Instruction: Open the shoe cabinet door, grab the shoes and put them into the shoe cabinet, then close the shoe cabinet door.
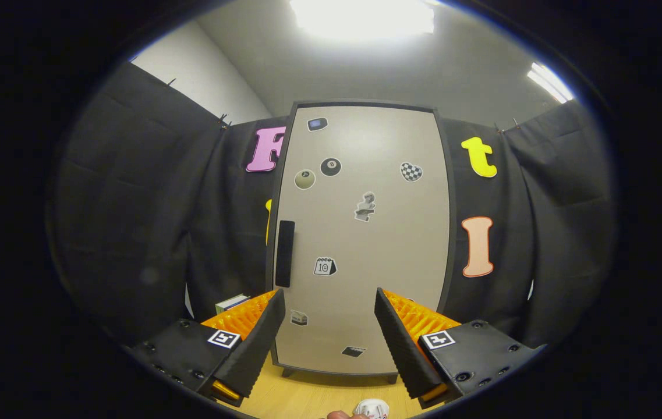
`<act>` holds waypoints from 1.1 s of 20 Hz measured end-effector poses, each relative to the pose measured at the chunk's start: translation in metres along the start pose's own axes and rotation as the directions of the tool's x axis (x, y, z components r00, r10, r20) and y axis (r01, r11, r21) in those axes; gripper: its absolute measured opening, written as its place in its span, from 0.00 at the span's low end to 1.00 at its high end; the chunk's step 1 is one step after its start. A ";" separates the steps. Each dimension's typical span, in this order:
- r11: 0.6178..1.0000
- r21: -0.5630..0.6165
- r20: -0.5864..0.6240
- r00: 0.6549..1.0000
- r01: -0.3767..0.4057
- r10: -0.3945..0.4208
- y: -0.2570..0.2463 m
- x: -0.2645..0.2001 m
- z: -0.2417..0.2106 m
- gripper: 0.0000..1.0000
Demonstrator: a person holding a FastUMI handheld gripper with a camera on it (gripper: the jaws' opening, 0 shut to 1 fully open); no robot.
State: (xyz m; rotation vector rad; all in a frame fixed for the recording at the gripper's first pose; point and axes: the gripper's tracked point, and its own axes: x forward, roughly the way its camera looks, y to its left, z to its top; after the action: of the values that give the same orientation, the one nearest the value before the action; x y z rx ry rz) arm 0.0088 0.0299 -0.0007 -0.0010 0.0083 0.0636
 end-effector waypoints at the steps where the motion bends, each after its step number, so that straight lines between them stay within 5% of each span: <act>1: 1.000 0.003 -0.002 1.000 -0.002 0.002 0.000 0.002 0.000 0.97; 13: 0.991 -0.058 -0.021 0.993 -0.121 0.120 0.049 0.024 0.001 0.97; 22: 0.996 -0.054 0.021 0.997 -0.074 0.076 0.057 0.074 0.030 0.97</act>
State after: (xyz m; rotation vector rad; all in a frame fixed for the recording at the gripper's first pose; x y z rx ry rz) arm 0.0796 0.0913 0.0289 -0.0531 -0.0165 0.1389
